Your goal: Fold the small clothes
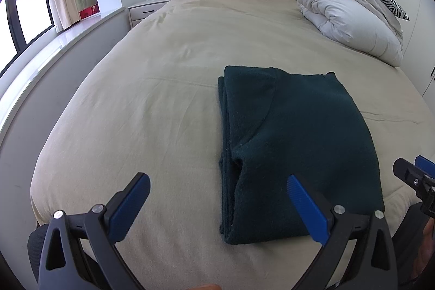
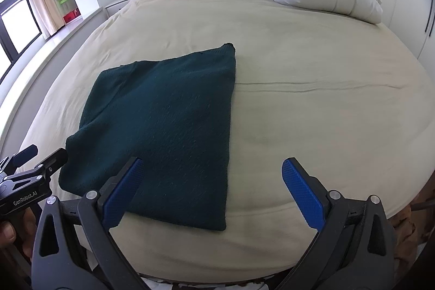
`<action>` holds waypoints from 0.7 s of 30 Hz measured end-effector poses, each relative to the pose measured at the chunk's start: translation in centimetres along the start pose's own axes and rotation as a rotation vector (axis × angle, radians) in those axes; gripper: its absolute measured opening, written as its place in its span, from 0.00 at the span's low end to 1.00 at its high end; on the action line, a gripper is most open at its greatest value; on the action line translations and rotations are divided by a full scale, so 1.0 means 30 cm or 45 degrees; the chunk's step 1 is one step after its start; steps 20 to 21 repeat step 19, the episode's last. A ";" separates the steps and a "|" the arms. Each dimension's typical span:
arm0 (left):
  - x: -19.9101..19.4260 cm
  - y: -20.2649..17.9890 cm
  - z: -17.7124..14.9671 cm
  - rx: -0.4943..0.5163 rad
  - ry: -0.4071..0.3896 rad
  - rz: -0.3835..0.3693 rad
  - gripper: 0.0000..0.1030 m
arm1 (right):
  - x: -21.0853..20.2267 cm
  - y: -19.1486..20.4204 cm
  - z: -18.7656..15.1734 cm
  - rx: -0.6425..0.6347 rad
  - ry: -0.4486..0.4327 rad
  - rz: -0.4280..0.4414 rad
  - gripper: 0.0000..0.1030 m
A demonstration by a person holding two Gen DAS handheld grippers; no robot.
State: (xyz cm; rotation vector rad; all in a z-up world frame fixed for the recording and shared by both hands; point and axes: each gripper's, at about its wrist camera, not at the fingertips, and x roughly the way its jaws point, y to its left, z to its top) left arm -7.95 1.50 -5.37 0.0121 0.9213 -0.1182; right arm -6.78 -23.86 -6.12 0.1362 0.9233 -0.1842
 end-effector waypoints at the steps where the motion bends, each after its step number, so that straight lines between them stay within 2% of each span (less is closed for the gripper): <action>1: 0.001 0.000 -0.002 -0.001 0.000 0.000 1.00 | 0.002 0.000 0.000 0.000 0.002 0.001 1.00; 21: 0.010 0.002 -0.008 -0.001 -0.008 0.012 1.00 | 0.015 0.001 -0.001 0.003 0.013 0.012 1.00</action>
